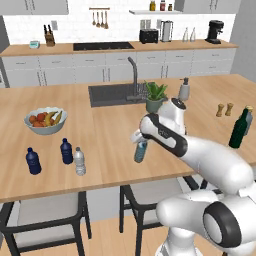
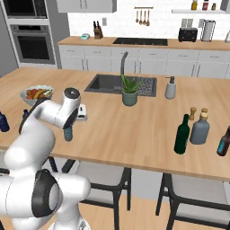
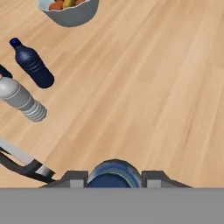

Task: Move the plastic bottles in the middle to the plastics group, and the glass bottles in the middle to the glass group.

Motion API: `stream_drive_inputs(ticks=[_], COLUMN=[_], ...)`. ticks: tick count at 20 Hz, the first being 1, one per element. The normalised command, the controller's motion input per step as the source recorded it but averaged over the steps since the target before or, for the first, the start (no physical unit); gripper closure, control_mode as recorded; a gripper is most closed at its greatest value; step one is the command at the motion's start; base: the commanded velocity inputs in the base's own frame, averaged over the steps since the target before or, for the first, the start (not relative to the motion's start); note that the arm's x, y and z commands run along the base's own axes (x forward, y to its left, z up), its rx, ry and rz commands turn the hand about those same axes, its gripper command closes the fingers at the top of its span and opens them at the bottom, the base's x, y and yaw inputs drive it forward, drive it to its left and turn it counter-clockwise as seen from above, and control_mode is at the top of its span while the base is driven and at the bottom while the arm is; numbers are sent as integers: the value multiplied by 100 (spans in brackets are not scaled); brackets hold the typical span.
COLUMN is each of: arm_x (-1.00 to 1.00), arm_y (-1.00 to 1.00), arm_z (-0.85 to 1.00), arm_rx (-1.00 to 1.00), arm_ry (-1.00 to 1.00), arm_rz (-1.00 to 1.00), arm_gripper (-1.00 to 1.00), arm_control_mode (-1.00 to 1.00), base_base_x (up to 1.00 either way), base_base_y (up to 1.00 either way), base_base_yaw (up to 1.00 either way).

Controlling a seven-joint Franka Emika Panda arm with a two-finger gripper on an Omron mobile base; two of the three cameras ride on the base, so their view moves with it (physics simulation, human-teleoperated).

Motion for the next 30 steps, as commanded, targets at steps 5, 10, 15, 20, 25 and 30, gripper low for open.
stream_drive_inputs(ticks=[5, 10, 15, 20, 25, 30], arm_x=[2, 21, 32, 48, 35, 25], arm_y=[100, 96, 76, 32, 9, 35], arm_z=[14, 1, -2, 0, 0, -1], arm_rx=[-10, -3, -2, 0, 0, 1], arm_ry=[-8, -8, -9, -4, 0, 0], arm_rz=[9, 4, 1, 0, 0, 0], arm_gripper=[100, 100, 100, 100, 100, 100], arm_control_mode=[-100, -100, -100, -100, -100, -100], base_base_x=[0, 0, 0, 0, 0, 0], base_base_y=[0, 0, 0, 0, 0, 0], base_base_yaw=[0, 0, 0, 0, 0, 0])
